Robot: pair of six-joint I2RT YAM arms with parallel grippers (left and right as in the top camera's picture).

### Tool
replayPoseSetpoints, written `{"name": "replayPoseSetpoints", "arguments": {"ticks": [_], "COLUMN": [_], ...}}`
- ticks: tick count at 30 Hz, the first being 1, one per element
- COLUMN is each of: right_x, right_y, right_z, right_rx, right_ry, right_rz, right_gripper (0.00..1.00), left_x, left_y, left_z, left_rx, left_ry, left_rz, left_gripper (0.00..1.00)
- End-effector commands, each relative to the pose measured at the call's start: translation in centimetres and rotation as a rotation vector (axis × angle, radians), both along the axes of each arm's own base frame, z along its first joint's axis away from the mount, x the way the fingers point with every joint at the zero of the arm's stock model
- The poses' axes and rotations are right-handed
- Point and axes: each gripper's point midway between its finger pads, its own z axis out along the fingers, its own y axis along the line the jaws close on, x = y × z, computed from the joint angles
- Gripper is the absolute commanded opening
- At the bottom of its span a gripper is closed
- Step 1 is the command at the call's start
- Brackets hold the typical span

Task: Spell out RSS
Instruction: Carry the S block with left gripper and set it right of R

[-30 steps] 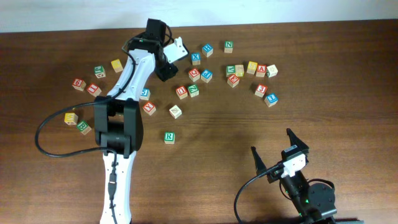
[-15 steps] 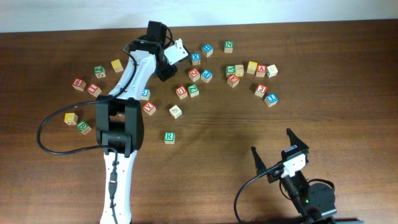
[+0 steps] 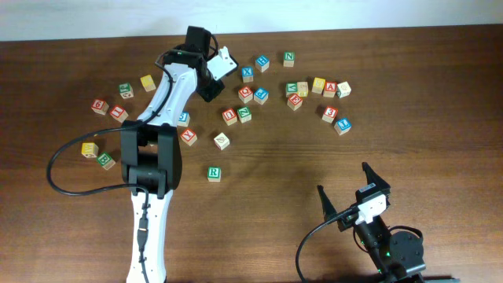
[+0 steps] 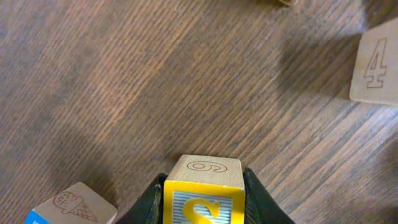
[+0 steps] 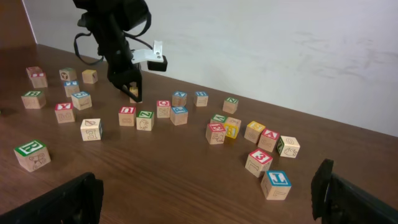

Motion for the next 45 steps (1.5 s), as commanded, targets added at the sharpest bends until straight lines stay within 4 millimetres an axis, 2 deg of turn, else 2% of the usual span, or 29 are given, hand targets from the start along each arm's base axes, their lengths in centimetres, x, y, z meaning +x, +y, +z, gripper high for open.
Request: {"name": "replayPoseSetpoints", "arguments": {"ticks": [1, 6, 7, 8, 12, 13, 16, 19, 20, 22, 24, 28, 30, 32, 33, 35, 37, 40, 43, 45], "right_x": [0.1, 0.1, 0.1, 0.1, 0.1, 0.1, 0.1, 0.1, 0.1, 0.1, 0.1, 0.1, 0.1, 0.1, 0.1, 0.1, 0.1, 0.1, 0.1, 0.1], "right_y": [-0.3, -0.3, -0.3, -0.3, -0.3, -0.3, -0.3, -0.3, -0.3, -0.3, -0.3, -0.3, -0.3, -0.3, -0.3, -0.3, -0.3, -0.3, -0.3, -0.3], "right_z": [-0.2, -0.2, -0.2, -0.2, -0.2, -0.2, -0.2, -0.2, -0.2, -0.2, -0.2, -0.2, -0.2, -0.2, -0.2, -0.2, -0.2, -0.2, -0.2, -0.2], "right_rx": [0.006, 0.006, 0.006, 0.006, 0.006, 0.006, 0.006, 0.006, 0.006, 0.006, 0.006, 0.006, 0.006, 0.006, 0.006, 0.006, 0.006, 0.006, 0.006, 0.006], "right_ry": [0.007, 0.007, 0.007, 0.007, 0.007, 0.007, 0.007, 0.007, 0.007, 0.007, 0.007, 0.007, 0.007, 0.007, 0.007, 0.007, 0.007, 0.007, 0.007, 0.007], "right_rz": [-0.013, -0.013, -0.013, -0.013, -0.013, -0.013, -0.013, -0.013, -0.013, -0.013, -0.013, -0.013, -0.013, -0.013, -0.013, -0.013, -0.013, -0.013, -0.013, -0.013], "right_gripper": [0.98, 0.98, 0.98, 0.98, 0.98, 0.98, 0.98, 0.98, 0.98, 0.98, 0.98, 0.98, 0.98, 0.98, 0.98, 0.98, 0.98, 0.98, 0.98, 0.98], "left_x": [1.1, 1.0, 1.1, 1.1, -1.7, -3.7, -5.9, -11.1, -12.4, -14.1, -16.8, -22.9, -25.1, -26.8, -28.1, -29.2, -29.8, -29.4, -29.0, -28.8], "left_y": [-0.2, -0.2, 0.1, 1.1, 1.9, 2.3, 1.6, 0.1, 0.4, 1.0, 1.6, 3.7, 4.4, 4.7, 3.4, 1.4, -0.3, -2.1, -5.1, -5.4], "left_z": [1.3, 4.6, 5.9, 8.3, 13.4, 16.3, 23.6, 33.3, 35.2, 36.7, 36.0, 31.9, 31.5, 31.9, 32.0, 31.5, 30.0, 26.2, 21.2, 18.8], "left_rx": [-0.041, -0.069, -0.082, -0.092, -0.139, -0.166, -0.254, -0.33, -0.33, -0.337, -0.358, -0.272, -0.225, -0.157, -0.143, -0.163, -0.172, -0.18, -0.233, -0.227], "left_ry": [-0.02, -0.01, -0.012, -0.022, 0.025, 0.038, -0.057, -0.218, -0.27, -0.321, -0.289, -0.08, -0.047, -0.088, -0.107, -0.096, -0.066, -0.025, 0.081, 0.096], "left_rz": [0.051, 0.118, 0.181, 0.339, 0.497, 0.562, 0.579, 0.509, 0.523, 0.556, 0.602, 0.74, 0.787, 0.816, 0.789, 0.752, 0.763, 0.824, 0.797, 0.798], "left_gripper": [0.22, 0.16, 0.16, 0.15, 0.07, 0.05, 0.04, 0.02, 0.01, 0.01, 0.01, 0.0, 0.0, 0.0, 0.0, 0.0, 0.0, 0.0, 0.0, 0.0]}}
